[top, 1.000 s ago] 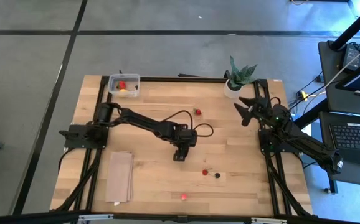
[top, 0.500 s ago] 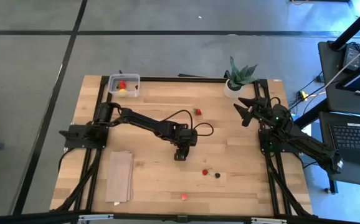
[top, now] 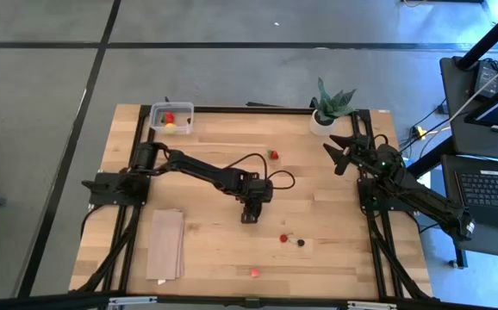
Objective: Pick and placing Produce into tupperware
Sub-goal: Put the red strawberry into the transparent container
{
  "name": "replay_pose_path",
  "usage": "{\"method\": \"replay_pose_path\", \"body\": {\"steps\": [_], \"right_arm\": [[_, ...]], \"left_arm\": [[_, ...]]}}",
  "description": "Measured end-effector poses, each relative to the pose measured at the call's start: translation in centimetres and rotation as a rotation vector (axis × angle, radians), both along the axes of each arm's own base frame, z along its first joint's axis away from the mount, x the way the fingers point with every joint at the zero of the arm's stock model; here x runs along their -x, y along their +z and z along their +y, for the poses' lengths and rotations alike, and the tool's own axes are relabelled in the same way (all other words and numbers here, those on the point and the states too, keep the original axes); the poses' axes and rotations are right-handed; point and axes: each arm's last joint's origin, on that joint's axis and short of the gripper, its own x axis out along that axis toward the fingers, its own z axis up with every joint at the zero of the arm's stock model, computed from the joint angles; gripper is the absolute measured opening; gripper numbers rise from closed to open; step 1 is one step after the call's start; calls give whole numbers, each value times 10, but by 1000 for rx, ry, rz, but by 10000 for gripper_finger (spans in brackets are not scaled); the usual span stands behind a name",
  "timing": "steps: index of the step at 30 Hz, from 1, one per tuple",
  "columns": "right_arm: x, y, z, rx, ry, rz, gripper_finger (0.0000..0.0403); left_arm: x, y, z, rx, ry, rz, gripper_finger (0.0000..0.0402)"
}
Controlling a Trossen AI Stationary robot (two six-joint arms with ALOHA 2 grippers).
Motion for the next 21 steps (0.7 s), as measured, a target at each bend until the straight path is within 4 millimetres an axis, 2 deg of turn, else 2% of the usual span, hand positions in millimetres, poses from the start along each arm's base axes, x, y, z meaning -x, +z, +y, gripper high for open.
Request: {"method": "replay_pose_path", "body": {"steps": [12, 17, 21], "right_arm": [[0, 0, 0, 0, 0, 0, 269], [0, 0, 0, 0, 0, 0, 269], [0, 0, 0, 0, 0, 0, 269]], "left_arm": [[-2, -2, -1, 3, 5, -8, 128], [-3, 1, -1, 4, 6, -4, 128], [-11, 18, -1, -31, -1, 6, 135]]}}
